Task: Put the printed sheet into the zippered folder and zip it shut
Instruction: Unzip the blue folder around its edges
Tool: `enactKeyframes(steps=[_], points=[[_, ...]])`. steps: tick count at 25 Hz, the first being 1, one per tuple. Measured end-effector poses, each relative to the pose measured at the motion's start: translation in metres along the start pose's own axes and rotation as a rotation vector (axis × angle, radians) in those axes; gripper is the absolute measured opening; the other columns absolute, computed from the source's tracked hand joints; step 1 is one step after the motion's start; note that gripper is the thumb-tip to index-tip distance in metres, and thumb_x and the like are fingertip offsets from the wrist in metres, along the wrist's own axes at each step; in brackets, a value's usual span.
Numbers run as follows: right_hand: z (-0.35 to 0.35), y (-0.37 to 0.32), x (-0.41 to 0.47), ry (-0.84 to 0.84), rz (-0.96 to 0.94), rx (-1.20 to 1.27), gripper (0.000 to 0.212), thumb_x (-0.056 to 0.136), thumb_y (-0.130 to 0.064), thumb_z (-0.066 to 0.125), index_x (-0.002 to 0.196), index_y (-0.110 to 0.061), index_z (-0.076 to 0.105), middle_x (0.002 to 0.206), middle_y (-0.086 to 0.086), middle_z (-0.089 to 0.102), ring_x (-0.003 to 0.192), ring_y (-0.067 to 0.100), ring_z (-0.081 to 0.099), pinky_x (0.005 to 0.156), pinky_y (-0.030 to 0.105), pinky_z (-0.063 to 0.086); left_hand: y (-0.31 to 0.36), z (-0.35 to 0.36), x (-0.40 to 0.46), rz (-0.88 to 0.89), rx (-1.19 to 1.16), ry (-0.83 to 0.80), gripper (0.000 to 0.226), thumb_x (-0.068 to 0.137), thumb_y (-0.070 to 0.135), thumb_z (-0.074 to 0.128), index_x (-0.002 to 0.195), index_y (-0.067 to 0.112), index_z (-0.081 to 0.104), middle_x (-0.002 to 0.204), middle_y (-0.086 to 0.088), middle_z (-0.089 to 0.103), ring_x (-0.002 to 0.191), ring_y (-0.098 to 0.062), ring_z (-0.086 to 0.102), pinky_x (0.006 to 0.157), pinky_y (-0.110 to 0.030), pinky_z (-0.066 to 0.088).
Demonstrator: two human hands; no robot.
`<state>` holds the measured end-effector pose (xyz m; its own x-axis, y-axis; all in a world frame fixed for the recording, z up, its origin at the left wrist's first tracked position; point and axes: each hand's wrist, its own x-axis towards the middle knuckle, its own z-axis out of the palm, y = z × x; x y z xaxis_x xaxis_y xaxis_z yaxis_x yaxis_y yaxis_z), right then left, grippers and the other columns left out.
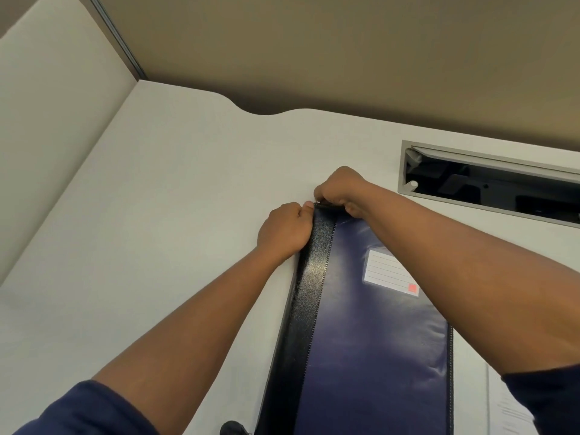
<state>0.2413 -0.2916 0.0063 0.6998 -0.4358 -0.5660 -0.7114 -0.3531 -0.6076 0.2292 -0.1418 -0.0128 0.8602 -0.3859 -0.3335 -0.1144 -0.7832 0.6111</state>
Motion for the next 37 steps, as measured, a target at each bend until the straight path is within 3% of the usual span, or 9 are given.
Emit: enactKeyframes(steps=[3,8,20,26,28,30,31,33,37], points=[[-0.003,-0.004,-0.002,0.012,-0.034,0.006,0.027,0.071,-0.002,0.069,0.061,-0.015,0.047,0.064,0.006,0.042,0.061,0.021,0.039,0.054,0.027,0.030,0.006,-0.004,0.000,-0.054,-0.264,-0.122,0.044,0.104,0.038,0.045,0.069,0.013,0.044,0.069,-0.004,0.047,0.066,-0.024,0.042,0.063,-0.033,0.031],[-0.007,-0.005,-0.006,0.017,-0.025,-0.069,0.027,0.068,-0.003,0.066,0.060,-0.015,0.043,0.061,0.005,0.037,0.056,0.019,0.034,0.049,0.023,0.025,0.007,-0.006,-0.007,-0.232,-0.660,-0.191,0.035,0.102,0.029,0.059,0.109,-0.004,0.066,0.091,-0.014,0.062,0.081,-0.022,0.052,0.073,-0.037,0.040],[-0.028,0.037,-0.015,0.259,0.063,-0.099,0.018,0.057,-0.005,0.059,0.060,-0.015,0.044,0.058,0.001,0.044,0.048,0.018,0.038,0.044,0.013,0.026,0.005,0.003,-0.010,-0.240,-0.640,-0.040,0.024,0.098,0.027,0.063,0.078,0.015,0.069,0.081,-0.001,0.067,0.073,-0.013,0.058,0.066,-0.025,0.046],[-0.066,0.077,-0.030,0.227,0.068,-0.077,0.011,0.073,-0.009,0.067,0.070,-0.005,0.057,0.069,0.007,0.055,0.061,0.023,0.051,0.051,0.025,0.037,0.011,0.003,-0.012,-0.142,-0.351,0.011,0.031,0.099,0.032,0.055,0.072,0.017,0.058,0.075,0.001,0.057,0.074,-0.027,0.051,0.062,-0.031,0.036],[-0.072,0.083,-0.033,0.164,-0.005,-0.056,0.006,0.081,-0.004,0.064,0.081,-0.005,0.070,0.102,0.013,0.068,0.089,0.027,0.061,0.063,0.027,0.046,0.013,0.002,-0.013,-0.057,0.006,0.041,0.024,0.097,0.039,0.054,0.100,0.017,0.065,0.106,-0.003,0.057,0.099,-0.030,0.053,0.073,-0.032,0.040],[-0.076,0.088,-0.037,0.066,-0.048,-0.052,0.020,0.089,-0.004,0.062,0.087,-0.017,0.077,0.143,0.023,0.052,0.118,0.026,0.056,0.074,0.026,0.043,0.011,0.002,-0.014,0.089,0.247,0.066,0.040,0.097,0.040,0.054,0.129,0.016,0.057,0.140,-0.007,0.044,0.127,-0.034,0.040,0.088,-0.038,0.042],[-0.079,0.091,-0.038,0.022,-0.076,-0.064,0.022,0.091,-0.005,0.063,0.086,-0.022,0.077,0.145,0.023,0.052,0.123,0.025,0.055,0.079,0.026,0.042,0.014,0.004,-0.013,0.201,0.287,0.078,0.043,0.098,0.038,0.054,0.137,0.018,0.054,0.149,-0.007,0.040,0.135,-0.034,0.034,0.097,-0.041,0.040],[-0.088,0.096,-0.037,-0.037,-0.149,-0.116,0.024,0.093,-0.008,0.066,0.085,-0.027,0.078,0.118,0.009,0.071,0.115,0.023,0.061,0.081,0.025,0.044,0.027,0.009,-0.009,0.410,0.332,0.059,0.038,0.100,0.034,0.052,0.137,0.024,0.059,0.150,-0.002,0.048,0.139,-0.030,0.037,0.109,-0.043,0.032],[-0.098,0.097,-0.032,-0.113,-0.314,-0.309,0.020,0.093,-0.007,0.067,0.101,-0.021,0.080,0.091,-0.009,0.073,0.095,0.012,0.067,0.086,0.024,0.051,0.056,0.021,0.009,0.504,0.383,-0.127,0.024,0.100,0.027,0.049,0.107,0.023,0.071,0.114,-0.002,0.068,0.111,-0.029,0.060,0.093,-0.039,0.043]])
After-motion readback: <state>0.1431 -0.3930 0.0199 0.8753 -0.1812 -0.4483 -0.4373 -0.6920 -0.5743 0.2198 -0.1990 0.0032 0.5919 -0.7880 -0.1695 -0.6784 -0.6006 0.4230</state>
